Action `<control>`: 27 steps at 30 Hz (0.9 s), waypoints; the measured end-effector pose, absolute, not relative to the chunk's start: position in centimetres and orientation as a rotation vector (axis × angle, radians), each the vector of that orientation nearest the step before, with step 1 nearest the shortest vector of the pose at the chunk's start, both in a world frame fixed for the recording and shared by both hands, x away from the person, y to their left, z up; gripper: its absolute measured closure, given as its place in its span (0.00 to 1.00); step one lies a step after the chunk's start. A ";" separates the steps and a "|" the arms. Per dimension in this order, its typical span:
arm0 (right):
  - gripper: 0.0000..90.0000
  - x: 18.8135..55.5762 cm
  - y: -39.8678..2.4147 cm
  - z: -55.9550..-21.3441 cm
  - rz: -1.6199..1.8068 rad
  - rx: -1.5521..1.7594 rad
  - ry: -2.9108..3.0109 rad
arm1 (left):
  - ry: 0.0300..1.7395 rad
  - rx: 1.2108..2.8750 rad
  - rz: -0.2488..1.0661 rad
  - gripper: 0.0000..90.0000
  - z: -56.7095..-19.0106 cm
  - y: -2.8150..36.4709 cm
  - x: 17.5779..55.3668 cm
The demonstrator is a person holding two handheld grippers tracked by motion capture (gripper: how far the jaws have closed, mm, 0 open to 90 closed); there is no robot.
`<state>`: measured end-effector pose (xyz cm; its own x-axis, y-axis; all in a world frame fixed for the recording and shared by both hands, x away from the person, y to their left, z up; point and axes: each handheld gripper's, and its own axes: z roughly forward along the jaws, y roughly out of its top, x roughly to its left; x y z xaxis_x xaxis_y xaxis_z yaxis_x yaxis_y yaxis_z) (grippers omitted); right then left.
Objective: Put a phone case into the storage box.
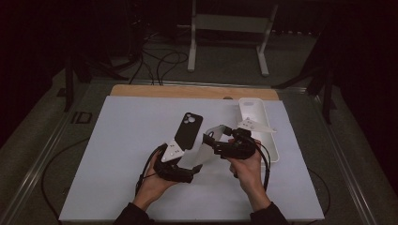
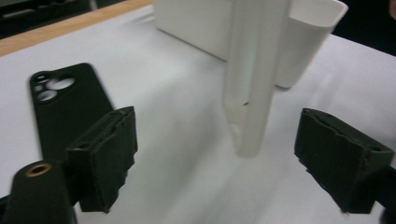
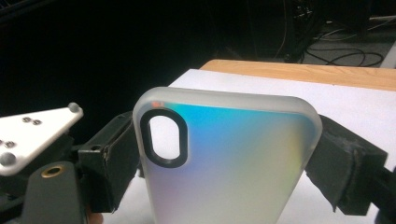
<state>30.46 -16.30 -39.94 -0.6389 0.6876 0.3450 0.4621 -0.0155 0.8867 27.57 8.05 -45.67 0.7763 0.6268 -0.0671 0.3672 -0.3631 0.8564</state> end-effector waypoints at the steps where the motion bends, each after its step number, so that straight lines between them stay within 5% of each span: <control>1: 0.19 30.5 -16.3 -39.9 1.713 1.221 2.059 | 0.750 1.988 0.338 0.08 -45.7 8.3 27.5; 27: 0.19 31.0 -16.7 -39.7 1.671 1.207 2.052 | 0.950 1.854 0.503 0.00 -46.7 17.6 26.7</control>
